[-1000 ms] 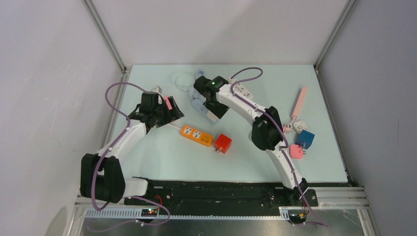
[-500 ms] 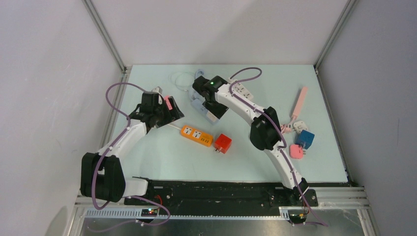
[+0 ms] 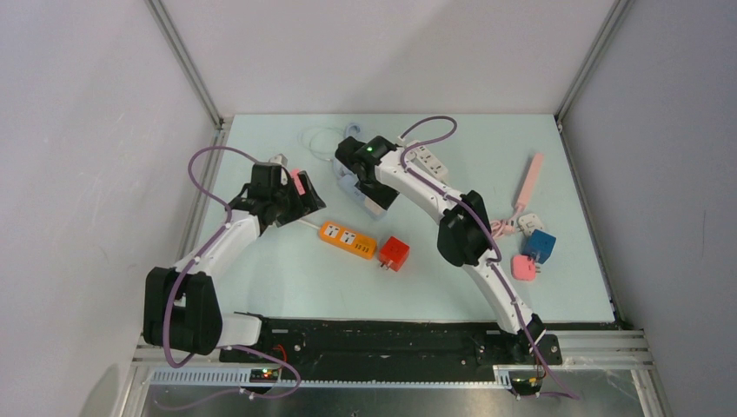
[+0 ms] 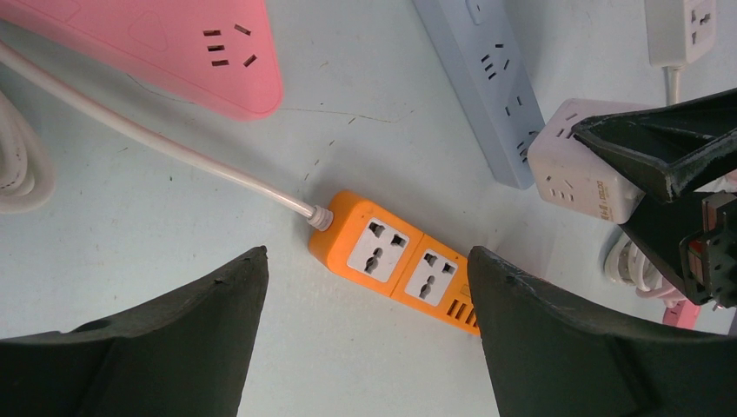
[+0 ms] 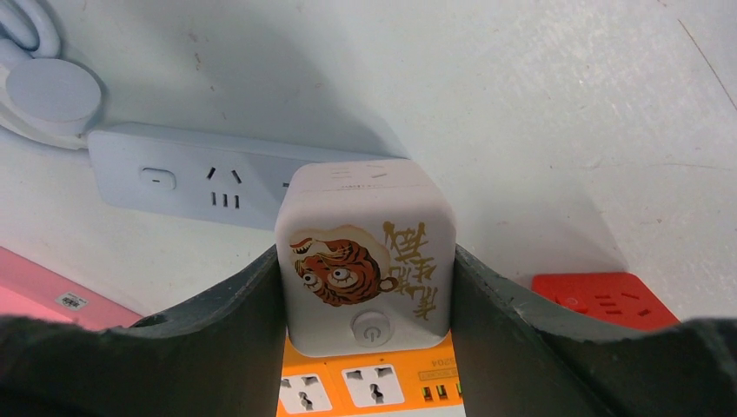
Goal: Insert the plug
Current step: Insert the plug into the socket.
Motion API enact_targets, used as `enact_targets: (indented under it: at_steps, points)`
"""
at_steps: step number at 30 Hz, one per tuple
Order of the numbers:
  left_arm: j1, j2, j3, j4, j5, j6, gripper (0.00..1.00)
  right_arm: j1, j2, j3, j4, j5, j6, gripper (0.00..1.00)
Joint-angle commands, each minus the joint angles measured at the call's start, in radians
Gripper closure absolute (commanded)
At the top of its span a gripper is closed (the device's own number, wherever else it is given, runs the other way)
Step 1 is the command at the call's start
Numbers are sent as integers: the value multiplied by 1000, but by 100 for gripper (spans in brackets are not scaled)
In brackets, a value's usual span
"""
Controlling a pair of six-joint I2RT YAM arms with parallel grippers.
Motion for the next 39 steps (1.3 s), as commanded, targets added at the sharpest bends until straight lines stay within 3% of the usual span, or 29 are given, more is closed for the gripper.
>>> enact_targets:
  at_steps: [1,21,39]
  points:
    - [5,5,-6,21,-11,9,11,-6,144,-59,53,-57,-44,100]
    - [4,7,1,21,-8,23,11,-34,104,-103,213,-224,46,100]
    - [3,10,-1,21,-28,27,11,54,187,-61,134,-48,-28,100]
